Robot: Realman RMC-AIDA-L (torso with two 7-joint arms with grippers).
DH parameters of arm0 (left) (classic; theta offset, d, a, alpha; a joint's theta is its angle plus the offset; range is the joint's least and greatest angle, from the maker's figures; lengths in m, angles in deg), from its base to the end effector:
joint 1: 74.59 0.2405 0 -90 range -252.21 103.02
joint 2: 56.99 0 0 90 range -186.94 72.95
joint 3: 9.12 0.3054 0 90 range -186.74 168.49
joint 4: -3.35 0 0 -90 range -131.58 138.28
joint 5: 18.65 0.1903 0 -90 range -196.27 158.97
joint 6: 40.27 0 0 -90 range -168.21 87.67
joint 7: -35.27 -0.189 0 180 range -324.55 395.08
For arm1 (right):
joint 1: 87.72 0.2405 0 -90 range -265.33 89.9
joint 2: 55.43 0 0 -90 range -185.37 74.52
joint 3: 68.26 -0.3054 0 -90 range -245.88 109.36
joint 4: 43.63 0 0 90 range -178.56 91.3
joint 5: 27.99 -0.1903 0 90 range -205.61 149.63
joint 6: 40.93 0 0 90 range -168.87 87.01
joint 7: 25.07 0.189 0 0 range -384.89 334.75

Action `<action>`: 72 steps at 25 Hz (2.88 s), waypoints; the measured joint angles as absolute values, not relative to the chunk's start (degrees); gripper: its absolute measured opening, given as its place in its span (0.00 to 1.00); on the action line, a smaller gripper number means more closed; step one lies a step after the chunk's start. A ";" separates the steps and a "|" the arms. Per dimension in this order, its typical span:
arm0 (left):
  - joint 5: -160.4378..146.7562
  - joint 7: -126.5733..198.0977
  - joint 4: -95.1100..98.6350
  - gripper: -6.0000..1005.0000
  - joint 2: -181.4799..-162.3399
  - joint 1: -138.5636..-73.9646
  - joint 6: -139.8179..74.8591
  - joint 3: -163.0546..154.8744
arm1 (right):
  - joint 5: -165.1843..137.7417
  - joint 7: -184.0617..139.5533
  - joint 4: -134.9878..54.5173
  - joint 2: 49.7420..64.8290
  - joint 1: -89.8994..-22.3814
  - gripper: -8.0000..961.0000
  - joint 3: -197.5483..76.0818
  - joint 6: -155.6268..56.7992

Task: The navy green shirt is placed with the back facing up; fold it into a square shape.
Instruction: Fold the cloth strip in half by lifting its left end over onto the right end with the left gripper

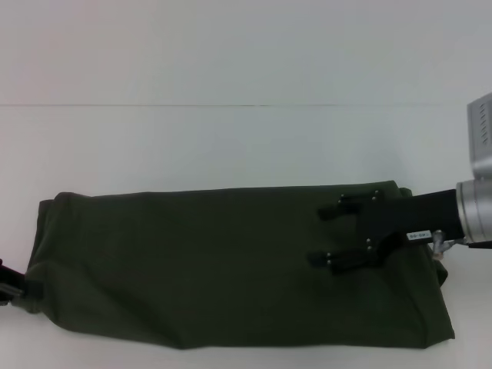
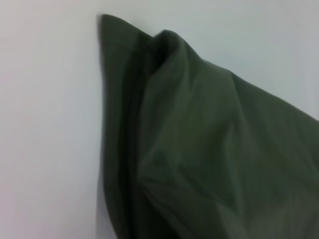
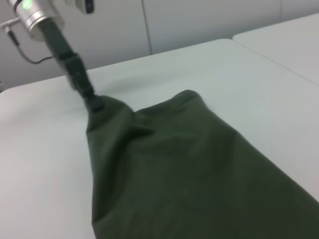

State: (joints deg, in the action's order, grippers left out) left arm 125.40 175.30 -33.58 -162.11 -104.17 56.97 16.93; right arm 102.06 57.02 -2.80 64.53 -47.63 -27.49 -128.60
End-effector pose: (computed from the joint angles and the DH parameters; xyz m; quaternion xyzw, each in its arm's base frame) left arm -0.3852 0.3216 0.0372 -0.6878 -0.7151 -0.0850 0.0912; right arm 0.2429 0.3796 -0.0837 -0.9795 0.1430 0.1163 0.0813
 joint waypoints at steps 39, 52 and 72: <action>123.50 172.46 -34.07 0.79 -161.42 -107.44 53.72 17.42 | 93.98 35.25 -15.47 64.90 -48.11 0.96 -24.58 -120.02; 127.78 171.80 -33.18 0.79 -161.24 -107.85 44.39 23.51 | 93.47 35.39 -16.38 64.89 -47.95 0.96 -24.58 -118.84; 127.96 171.27 -30.56 0.79 -161.81 -107.89 40.27 23.87 | 93.47 35.58 -16.89 64.89 -47.81 0.96 -24.58 -117.72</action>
